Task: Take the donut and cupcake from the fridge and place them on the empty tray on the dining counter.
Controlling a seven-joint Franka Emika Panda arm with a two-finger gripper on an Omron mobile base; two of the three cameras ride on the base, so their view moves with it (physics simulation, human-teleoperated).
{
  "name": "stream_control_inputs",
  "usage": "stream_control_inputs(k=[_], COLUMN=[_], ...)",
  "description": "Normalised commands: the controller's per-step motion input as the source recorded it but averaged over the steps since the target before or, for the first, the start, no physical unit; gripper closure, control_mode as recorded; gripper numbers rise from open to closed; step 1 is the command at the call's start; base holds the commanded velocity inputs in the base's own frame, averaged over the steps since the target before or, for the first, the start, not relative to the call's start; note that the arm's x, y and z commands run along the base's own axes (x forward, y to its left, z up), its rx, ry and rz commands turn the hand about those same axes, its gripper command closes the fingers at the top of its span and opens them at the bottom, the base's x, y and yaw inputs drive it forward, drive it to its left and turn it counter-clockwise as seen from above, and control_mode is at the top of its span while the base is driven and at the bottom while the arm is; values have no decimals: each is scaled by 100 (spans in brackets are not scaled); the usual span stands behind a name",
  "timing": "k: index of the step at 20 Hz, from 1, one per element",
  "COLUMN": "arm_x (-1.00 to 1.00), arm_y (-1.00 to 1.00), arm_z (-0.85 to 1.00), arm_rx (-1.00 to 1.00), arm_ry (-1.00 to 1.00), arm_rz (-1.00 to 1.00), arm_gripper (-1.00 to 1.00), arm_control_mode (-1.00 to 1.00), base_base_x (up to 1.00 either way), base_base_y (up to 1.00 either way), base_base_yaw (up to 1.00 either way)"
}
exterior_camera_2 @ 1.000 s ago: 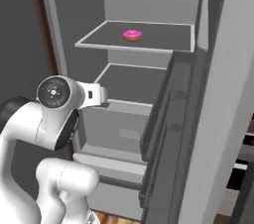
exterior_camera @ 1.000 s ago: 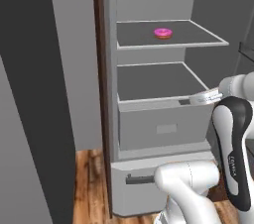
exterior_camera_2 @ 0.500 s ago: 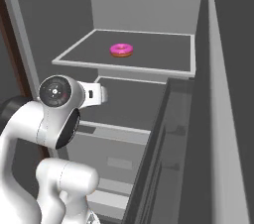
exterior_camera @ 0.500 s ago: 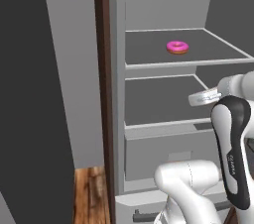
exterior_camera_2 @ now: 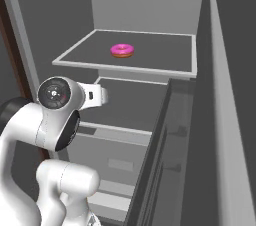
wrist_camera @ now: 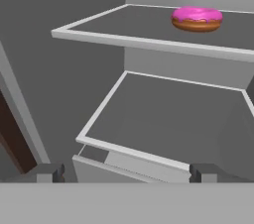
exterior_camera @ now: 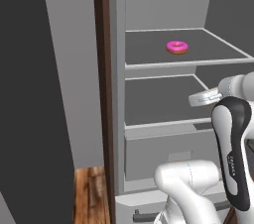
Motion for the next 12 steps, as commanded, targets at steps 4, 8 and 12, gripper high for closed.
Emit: stream_control_inputs(k=[4, 8, 12], arm_x=[0, -3, -6], arm_y=[0, 0, 0], arm_z=[0, 22, 45], arm_rx=[0, 0, 0], arm_ry=[0, 0, 0], arm_rz=[0, 0, 0], arm_gripper=[-100, -100, -100], arm_control_mode=[-100, -100, -100], base_base_x=[0, 0, 0], base_base_y=[0, 0, 0], base_base_yaw=[0, 0, 0])
